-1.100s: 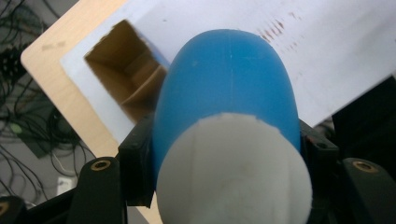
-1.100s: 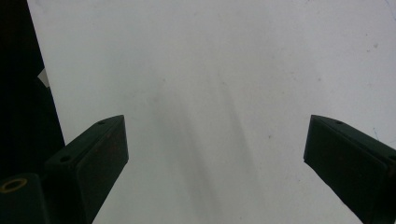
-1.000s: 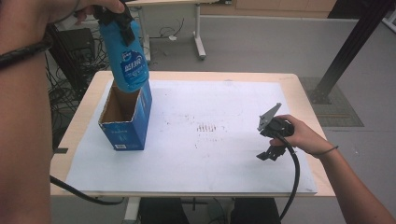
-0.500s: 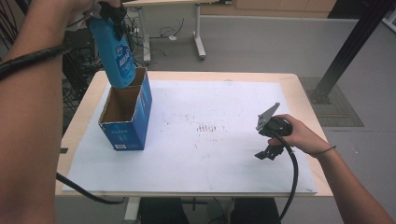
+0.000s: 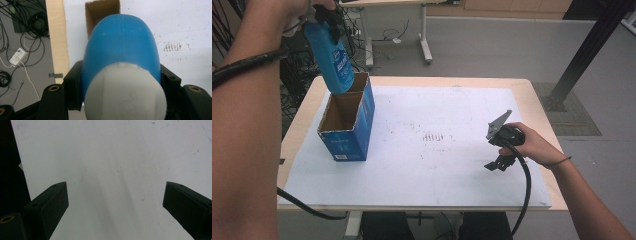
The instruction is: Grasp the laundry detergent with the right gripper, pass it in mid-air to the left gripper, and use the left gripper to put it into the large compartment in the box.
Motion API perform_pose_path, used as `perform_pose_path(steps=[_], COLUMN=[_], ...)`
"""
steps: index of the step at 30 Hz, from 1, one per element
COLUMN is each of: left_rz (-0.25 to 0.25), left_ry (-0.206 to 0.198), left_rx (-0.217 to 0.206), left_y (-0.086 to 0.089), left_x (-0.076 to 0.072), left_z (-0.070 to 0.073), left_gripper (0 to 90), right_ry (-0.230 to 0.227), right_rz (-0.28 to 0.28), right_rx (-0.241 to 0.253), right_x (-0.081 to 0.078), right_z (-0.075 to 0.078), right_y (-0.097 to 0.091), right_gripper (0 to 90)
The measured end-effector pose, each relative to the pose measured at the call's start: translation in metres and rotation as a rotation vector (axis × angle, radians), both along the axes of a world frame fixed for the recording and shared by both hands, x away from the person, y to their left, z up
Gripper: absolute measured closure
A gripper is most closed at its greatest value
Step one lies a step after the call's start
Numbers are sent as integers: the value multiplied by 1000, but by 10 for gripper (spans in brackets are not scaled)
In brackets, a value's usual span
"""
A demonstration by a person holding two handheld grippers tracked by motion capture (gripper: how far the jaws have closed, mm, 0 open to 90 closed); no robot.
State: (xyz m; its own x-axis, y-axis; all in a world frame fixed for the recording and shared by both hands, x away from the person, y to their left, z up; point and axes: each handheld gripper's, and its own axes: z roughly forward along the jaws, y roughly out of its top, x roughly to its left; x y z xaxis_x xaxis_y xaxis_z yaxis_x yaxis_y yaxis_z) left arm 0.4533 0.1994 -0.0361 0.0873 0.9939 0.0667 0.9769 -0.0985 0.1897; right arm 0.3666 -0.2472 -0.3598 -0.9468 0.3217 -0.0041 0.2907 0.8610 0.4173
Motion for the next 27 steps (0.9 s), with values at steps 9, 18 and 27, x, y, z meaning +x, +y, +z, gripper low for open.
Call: perform_pose_path(steps=[9, 18, 27], left_rz=[2, 8, 11], left_ry=[7, -29, -64], left_rx=[-12, -23, -31], left_y=[6, 11, 17], left_x=[0, -4, -12], left_z=[-20, -40, -64], left_gripper=[374, 374, 374], right_ry=[2, -3, 1], right_rz=[7, 10, 16], right_rx=[7, 12, 16], right_x=[0, -1, -2], right_z=[-2, -2, -5], right_y=[3, 6, 10], right_gripper=[62, 63, 62])
